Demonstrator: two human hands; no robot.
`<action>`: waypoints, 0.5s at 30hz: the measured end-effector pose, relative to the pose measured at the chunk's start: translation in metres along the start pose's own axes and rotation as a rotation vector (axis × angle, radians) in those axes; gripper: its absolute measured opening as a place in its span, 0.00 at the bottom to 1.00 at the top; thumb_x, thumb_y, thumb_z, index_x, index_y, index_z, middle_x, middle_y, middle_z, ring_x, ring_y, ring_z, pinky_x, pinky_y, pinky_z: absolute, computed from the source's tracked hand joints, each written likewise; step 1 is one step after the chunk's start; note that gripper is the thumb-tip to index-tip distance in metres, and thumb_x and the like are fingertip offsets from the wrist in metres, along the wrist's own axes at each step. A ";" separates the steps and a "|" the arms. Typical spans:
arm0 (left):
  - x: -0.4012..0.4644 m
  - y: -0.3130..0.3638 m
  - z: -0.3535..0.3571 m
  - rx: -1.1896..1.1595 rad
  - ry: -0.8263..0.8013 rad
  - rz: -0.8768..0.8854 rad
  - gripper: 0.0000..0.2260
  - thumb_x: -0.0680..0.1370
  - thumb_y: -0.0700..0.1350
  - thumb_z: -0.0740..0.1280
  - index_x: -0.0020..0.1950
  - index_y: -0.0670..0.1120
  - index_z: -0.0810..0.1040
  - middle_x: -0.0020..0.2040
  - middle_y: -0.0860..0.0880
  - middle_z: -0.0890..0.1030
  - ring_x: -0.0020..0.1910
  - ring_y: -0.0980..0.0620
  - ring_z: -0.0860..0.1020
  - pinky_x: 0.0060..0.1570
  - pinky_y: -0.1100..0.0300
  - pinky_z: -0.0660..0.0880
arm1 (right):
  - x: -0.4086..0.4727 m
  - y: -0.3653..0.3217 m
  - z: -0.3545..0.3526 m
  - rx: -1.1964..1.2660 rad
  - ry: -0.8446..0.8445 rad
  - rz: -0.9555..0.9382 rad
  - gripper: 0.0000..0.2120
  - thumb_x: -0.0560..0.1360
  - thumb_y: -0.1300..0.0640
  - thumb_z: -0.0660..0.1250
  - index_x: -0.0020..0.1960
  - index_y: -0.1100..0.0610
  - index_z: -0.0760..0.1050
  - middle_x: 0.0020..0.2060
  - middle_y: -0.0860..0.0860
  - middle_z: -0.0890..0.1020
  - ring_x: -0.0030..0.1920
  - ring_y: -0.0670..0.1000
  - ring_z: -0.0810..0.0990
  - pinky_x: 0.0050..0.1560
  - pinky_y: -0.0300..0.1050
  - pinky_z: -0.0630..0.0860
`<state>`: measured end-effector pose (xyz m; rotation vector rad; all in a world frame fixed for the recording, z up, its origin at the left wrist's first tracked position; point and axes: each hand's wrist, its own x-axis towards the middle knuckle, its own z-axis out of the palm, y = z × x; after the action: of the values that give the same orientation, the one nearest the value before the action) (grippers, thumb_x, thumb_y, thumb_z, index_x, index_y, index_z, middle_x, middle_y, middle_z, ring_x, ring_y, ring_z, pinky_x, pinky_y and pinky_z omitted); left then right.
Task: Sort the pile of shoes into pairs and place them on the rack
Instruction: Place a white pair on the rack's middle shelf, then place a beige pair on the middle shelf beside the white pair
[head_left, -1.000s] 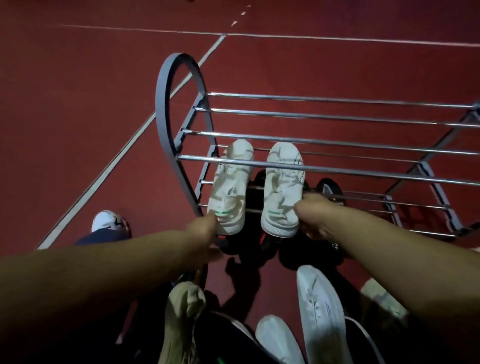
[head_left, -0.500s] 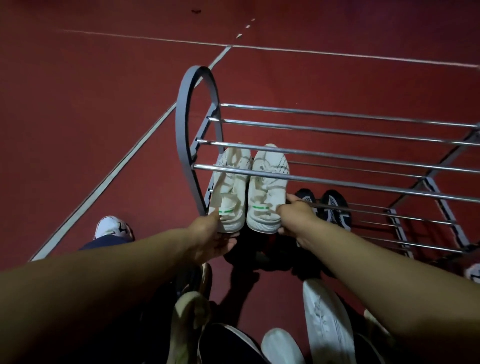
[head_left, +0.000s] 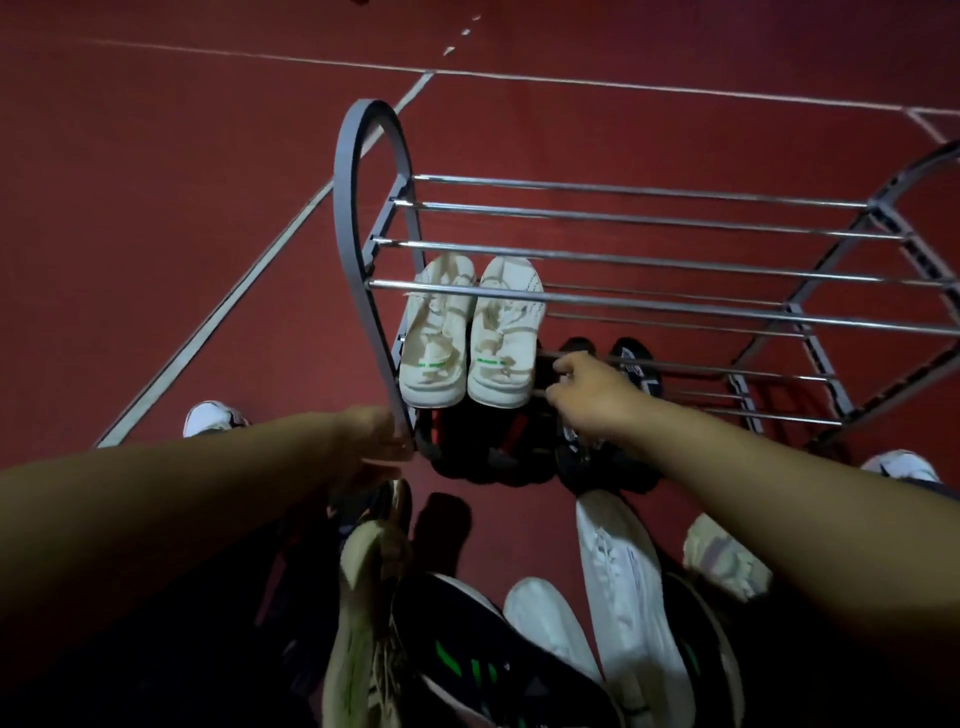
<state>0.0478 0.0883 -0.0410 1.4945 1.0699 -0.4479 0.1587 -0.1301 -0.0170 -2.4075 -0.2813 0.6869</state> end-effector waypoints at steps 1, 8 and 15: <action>0.000 -0.008 0.000 0.037 -0.021 0.007 0.11 0.81 0.39 0.56 0.40 0.41 0.72 0.38 0.45 0.80 0.39 0.48 0.77 0.36 0.57 0.71 | -0.010 0.004 0.001 -0.068 -0.034 -0.038 0.24 0.79 0.54 0.59 0.74 0.55 0.63 0.46 0.54 0.79 0.37 0.52 0.77 0.33 0.42 0.71; -0.032 -0.016 0.044 0.278 -0.135 0.301 0.07 0.81 0.40 0.58 0.50 0.46 0.75 0.44 0.47 0.79 0.33 0.49 0.75 0.26 0.67 0.65 | -0.045 0.061 0.026 -0.816 -0.261 -0.052 0.17 0.76 0.59 0.62 0.65 0.53 0.73 0.60 0.55 0.79 0.54 0.58 0.79 0.53 0.51 0.79; -0.043 -0.016 0.053 0.711 -0.144 0.478 0.11 0.78 0.36 0.61 0.57 0.44 0.79 0.50 0.42 0.81 0.45 0.46 0.77 0.41 0.58 0.73 | -0.123 0.166 0.090 -0.542 -0.068 0.144 0.23 0.77 0.51 0.62 0.69 0.57 0.67 0.72 0.56 0.63 0.66 0.62 0.69 0.62 0.52 0.71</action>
<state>0.0282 0.0220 -0.0289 2.2292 0.4098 -0.6145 0.0124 -0.2590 -0.1298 -2.9445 -0.3609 0.8428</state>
